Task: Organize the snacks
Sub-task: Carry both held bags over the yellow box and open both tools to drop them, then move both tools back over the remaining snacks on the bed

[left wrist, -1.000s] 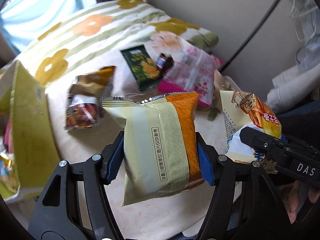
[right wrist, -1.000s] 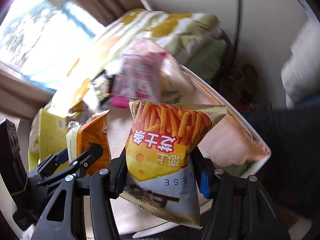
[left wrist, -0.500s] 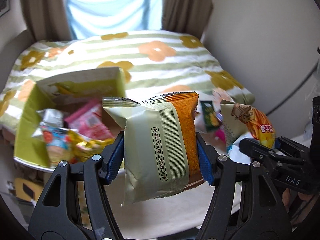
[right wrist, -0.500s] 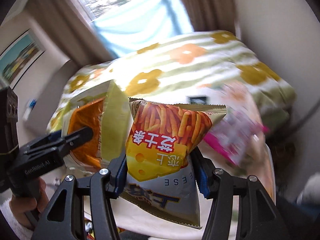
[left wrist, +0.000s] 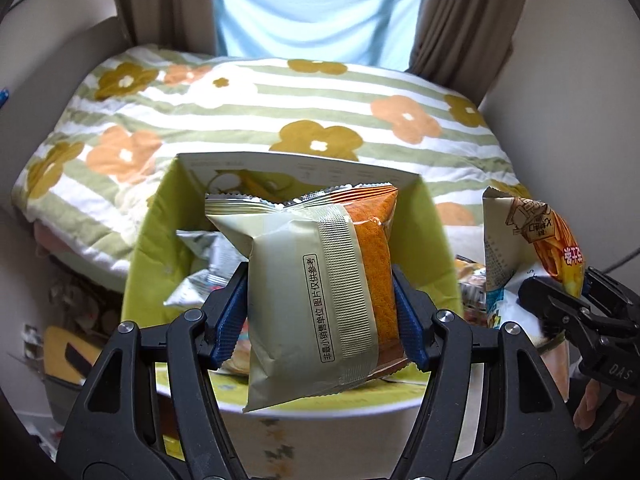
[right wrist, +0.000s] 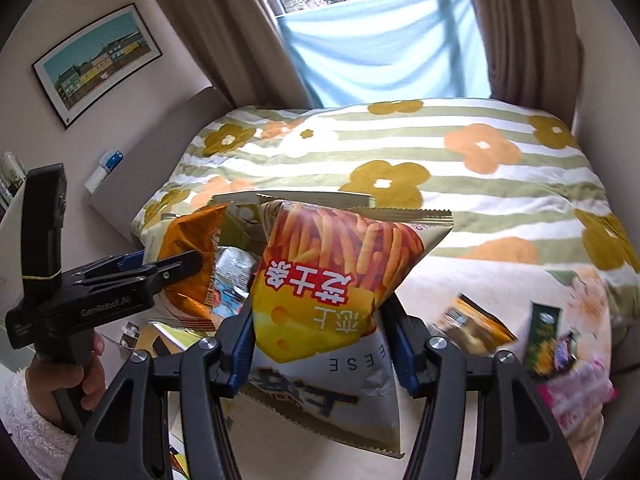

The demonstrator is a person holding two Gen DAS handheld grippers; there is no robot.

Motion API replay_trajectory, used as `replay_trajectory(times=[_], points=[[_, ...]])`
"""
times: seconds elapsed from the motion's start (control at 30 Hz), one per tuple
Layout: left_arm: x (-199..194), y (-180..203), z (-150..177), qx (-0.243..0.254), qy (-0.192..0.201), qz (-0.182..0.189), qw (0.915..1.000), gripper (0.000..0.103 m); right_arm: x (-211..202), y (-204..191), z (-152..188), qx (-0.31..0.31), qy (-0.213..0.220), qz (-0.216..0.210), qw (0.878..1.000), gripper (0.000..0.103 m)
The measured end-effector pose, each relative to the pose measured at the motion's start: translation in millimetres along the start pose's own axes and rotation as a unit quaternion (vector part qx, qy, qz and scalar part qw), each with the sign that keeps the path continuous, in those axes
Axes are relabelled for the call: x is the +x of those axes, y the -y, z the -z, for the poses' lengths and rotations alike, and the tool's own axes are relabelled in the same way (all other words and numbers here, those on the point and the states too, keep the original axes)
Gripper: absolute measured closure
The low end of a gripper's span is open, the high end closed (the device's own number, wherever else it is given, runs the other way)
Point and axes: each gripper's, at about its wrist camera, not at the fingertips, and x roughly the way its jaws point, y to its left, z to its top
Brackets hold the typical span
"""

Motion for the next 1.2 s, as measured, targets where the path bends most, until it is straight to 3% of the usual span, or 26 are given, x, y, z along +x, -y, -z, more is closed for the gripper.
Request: replay_trajectory(times=[0.23, 0.37, 0.4, 0.43, 0.5, 0.67, 1.03, 1.07, 1.13, 1.17, 1.2], points=[[51, -36, -23, 0.002, -0.042, 0.008, 0.9991, 0.041, 56, -24, -18, -0.013, -0.025, 0.005, 1.000, 0.050], [66, -45, -33, 0.008, -0.044, 0.014, 0.9989, 0.037, 72, -19, -19, 0.003, -0.040, 0.010, 0.999, 0.050], [68, -45, -36, 0.009, -0.044, 0.014, 0.9989, 0.028, 74, -17, -20, 0.003, -0.044, 0.012, 0.999, 0.050], [69, -46, -39, 0.011, -0.042, 0.010, 0.9990, 0.011, 77, -17, -20, 0.003, -0.048, 0.015, 0.999, 0.050], [66, -48, -42, 0.012, -0.026, -0.010, 0.9995, 0.000, 82, -15, -21, 0.004, -0.056, 0.016, 0.998, 0.050], [54, -58, -30, -0.007, -0.021, -0.042, 0.9989, 0.000, 92, -11, -22, -0.005, -0.071, 0.012, 0.997, 0.050], [39, -71, 0, -0.059, -0.035, -0.041, 0.9968, 0.000, 106, -15, -34, -0.028, -0.081, -0.012, 0.996, 0.048], [37, -71, 0, -0.061, -0.034, -0.043, 0.9967, 0.000, 107, -17, -37, -0.032, -0.079, -0.014, 0.996, 0.044], [35, -71, 3, -0.061, -0.033, -0.046, 0.9965, 0.000, 108, -20, -40, -0.046, -0.069, -0.011, 0.996, 0.022], [34, -71, 4, -0.062, -0.033, -0.047, 0.9964, 0.000, 109, -22, -41, -0.053, -0.064, -0.012, 0.997, 0.005], [33, -71, 6, -0.063, -0.033, -0.048, 0.9963, 0.000, 108, -24, -40, -0.058, -0.058, -0.012, 0.997, 0.001]])
